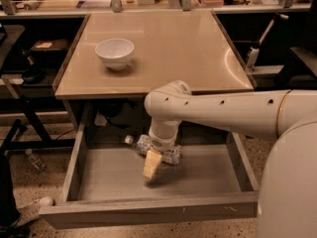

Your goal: Pick blue plastic bottle from top drawer and place on counter

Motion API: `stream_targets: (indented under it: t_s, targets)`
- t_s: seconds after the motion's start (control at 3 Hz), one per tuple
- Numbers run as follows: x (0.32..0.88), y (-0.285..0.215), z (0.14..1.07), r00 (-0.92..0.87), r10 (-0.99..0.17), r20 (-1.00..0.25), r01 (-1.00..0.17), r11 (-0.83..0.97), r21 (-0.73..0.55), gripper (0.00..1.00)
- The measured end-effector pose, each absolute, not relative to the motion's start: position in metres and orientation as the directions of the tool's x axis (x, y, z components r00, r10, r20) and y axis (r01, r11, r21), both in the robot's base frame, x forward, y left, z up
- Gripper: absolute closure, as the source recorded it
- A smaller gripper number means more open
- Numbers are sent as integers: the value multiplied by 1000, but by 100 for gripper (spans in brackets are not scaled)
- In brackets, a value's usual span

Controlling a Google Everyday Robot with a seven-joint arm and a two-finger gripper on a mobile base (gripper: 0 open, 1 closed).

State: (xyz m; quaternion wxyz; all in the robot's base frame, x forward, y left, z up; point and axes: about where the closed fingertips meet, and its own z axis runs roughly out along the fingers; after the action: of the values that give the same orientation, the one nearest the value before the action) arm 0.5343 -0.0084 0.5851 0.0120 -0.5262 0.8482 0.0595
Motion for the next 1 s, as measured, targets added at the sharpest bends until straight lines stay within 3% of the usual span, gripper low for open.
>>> stream_targets:
  t_s: [1.0]
  targets:
    - [534,-8,585,-446,-891,-83,-894,439,89,66]
